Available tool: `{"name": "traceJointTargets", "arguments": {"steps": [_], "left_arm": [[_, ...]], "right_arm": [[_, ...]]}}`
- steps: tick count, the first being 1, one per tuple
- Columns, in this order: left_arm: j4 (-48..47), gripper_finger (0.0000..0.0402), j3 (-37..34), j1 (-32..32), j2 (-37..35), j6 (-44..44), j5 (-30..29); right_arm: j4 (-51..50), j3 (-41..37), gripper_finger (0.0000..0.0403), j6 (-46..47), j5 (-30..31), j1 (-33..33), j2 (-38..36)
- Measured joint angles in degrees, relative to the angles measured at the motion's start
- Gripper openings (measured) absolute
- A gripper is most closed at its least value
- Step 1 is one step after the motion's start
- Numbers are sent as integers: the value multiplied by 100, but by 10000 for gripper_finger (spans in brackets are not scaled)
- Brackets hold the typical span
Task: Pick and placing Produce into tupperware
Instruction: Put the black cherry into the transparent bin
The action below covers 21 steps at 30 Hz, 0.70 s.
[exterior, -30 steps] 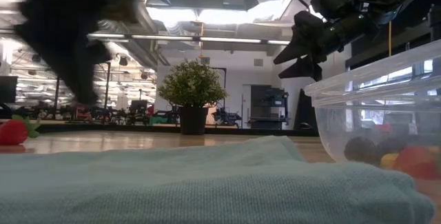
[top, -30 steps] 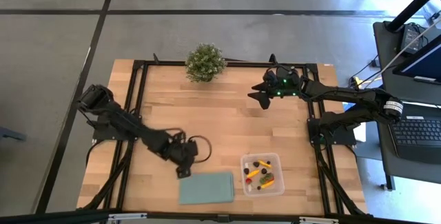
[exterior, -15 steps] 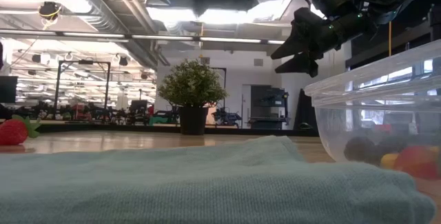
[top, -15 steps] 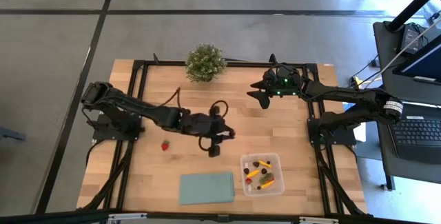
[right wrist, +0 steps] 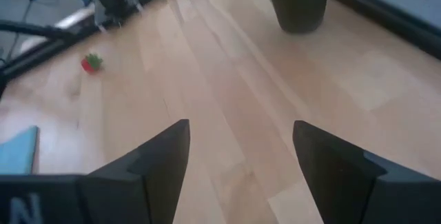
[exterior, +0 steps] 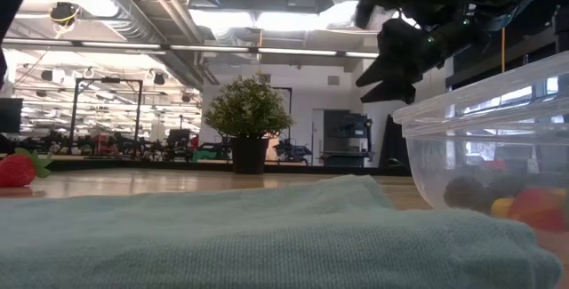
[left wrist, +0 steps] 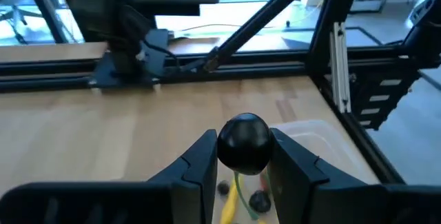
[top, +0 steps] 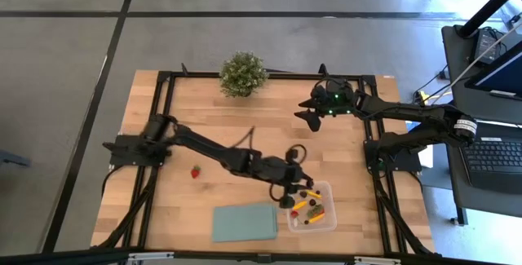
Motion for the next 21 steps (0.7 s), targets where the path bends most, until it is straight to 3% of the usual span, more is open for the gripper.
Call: {"name": "traceJointTargets", "arguments": {"steps": [5, 10, 21], "left_arm": [[22, 94, 615, -74, 761, -322, 434], [29, 94, 771, -55, 1139, -754, 789], [-166, 107, 771, -105, 1450, -1229, 832]], "right_arm": [[-476, 0, 259, -7, 2, -1, 0], [-776, 0, 259, -13, 2, -1, 0], [-825, 0, 259, 0, 2, -1, 0]]}}
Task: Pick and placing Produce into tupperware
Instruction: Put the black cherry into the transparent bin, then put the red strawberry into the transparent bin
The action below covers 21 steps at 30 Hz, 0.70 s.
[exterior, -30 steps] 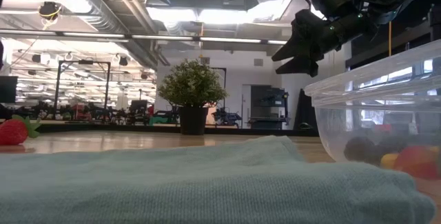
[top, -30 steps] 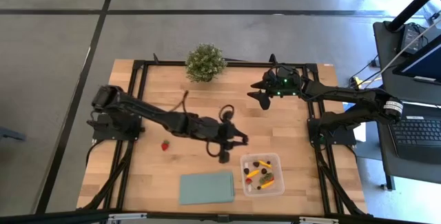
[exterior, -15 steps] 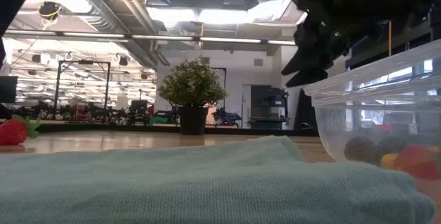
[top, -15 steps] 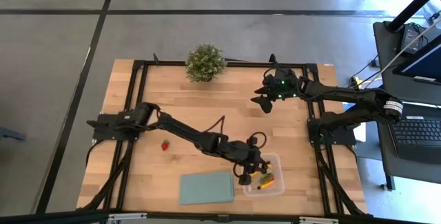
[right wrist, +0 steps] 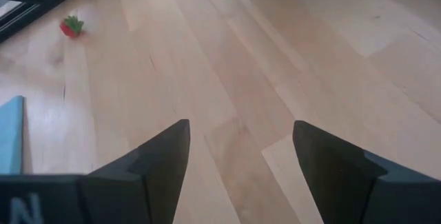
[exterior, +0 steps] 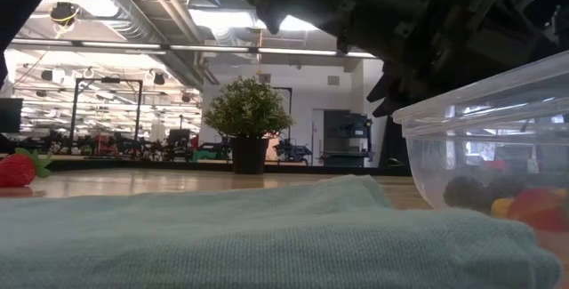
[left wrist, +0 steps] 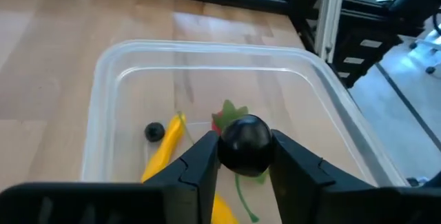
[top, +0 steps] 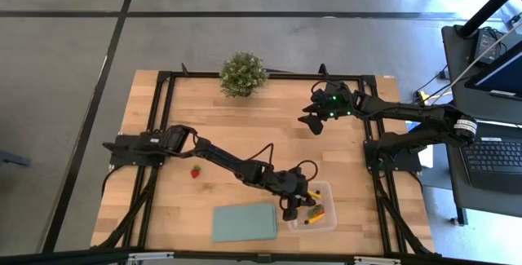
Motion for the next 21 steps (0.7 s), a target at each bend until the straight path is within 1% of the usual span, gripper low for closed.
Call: {"name": "traceJointTargets", "arguments": {"steps": [8, 21], "left_arm": [[74, 128, 0, 0, -40, 15, -128], [29, 115, -3, 84, -90, 41, -99]], "right_arm": [[1, 0, 259, 3, -2, 0, 0], [1, 0, 259, 3, -2, 1, 0]]}}
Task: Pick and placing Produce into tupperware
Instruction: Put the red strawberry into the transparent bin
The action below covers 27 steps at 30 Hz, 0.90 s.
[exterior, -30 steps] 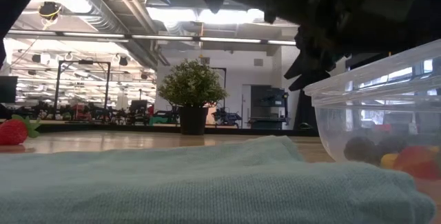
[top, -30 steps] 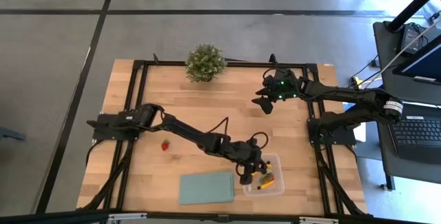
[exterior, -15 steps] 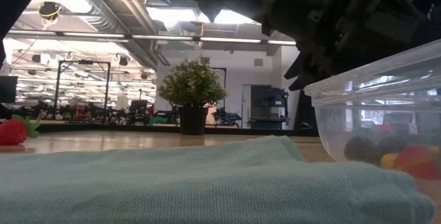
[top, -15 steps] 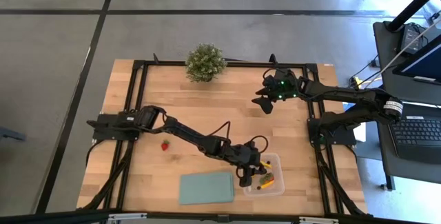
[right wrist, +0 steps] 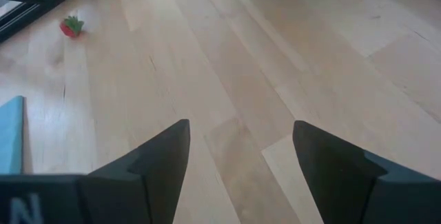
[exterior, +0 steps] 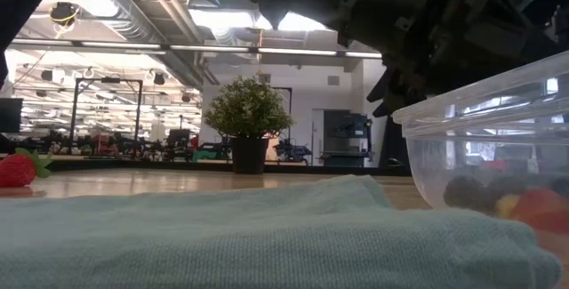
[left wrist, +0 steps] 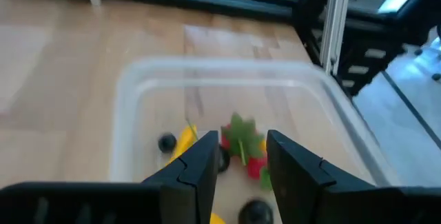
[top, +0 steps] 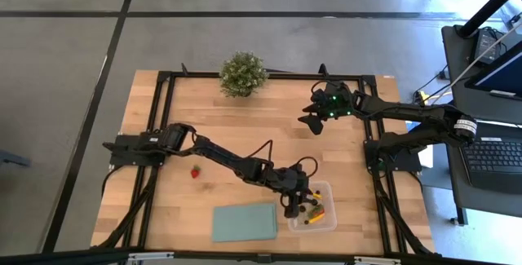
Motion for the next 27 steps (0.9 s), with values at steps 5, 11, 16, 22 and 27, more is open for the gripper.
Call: {"name": "traceJointTargets", "arguments": {"steps": [5, 11, 16, 22, 27], "left_arm": [[-378, 139, 0, 153, -615, 380, 264], [-2521, 211, 6, 392, -1843, 683, -306], [-4750, 254, 6, 530, -2929, 14, -931], [-7230, 264, 6, 356, -3939, -1812, -1404], [-9546, 259, 6, 64, -4370, -4291, -1511]], "right_arm": [[-34, 0, 259, 0, 0, -2, 0], [-76, 0, 259, 5, 0, -2, 0], [-80, 0, 259, 161, 0, -1, 0], [-79, 0, 259, 302, 0, 0, 0], [-40, 0, 259, 304, 0, 2, 0]]}}
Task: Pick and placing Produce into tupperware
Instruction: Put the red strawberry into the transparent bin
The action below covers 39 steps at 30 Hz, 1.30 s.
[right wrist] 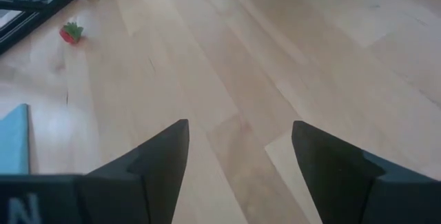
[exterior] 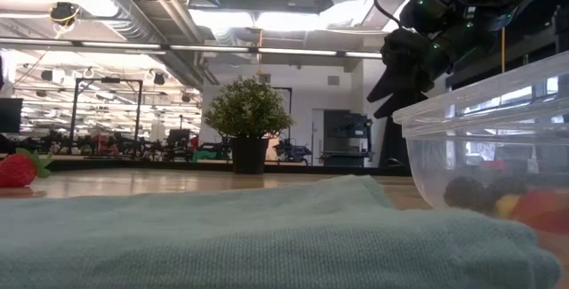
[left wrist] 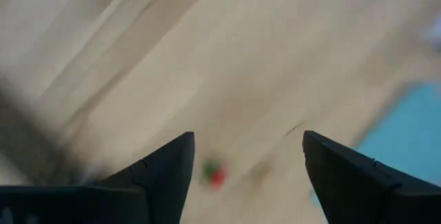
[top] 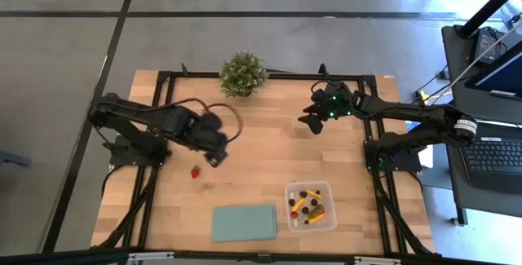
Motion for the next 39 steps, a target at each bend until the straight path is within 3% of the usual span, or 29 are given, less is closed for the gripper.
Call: {"name": "traceJointTargets", "arguments": {"steps": [2, 7, 9, 12, 15, 21, 25, 31, 39], "left_arm": [[-528, 258, -27, -155, -35, -804, 0], [-184, 260, -482, -376, -109, -1745, 84], [-466, 257, -897, -383, -67, -2158, 357], [-3, 252, -1687, -403, -129, -2345, 889], [372, 250, -2458, -387, -135, -2379, 1374], [1997, 250, -3720, -268, -135, -2262, 1936], [2804, 250, -4384, -185, -135, -2240, 2088], [3087, 250, -4904, -140, -135, -2413, 2190], [4174, 249, -5343, -140, -137, -2424, 2208]], "right_arm": [[35, 0, 259, 2, 0, 1, 0], [219, 0, 259, 17, 1, -2, 0], [283, 0, 259, 18, 1, -1, 0], [320, 0, 259, 20, 0, 1, -2], [353, 0, 259, 20, 2, -2, -1], [461, 0, 259, 20, 2, -2, -2], [449, 0, 259, 138, 2, 1, 0], [445, 0, 259, 173, 0, 1, -1], [444, 0, 259, 173, 1, 1, -2]]}}
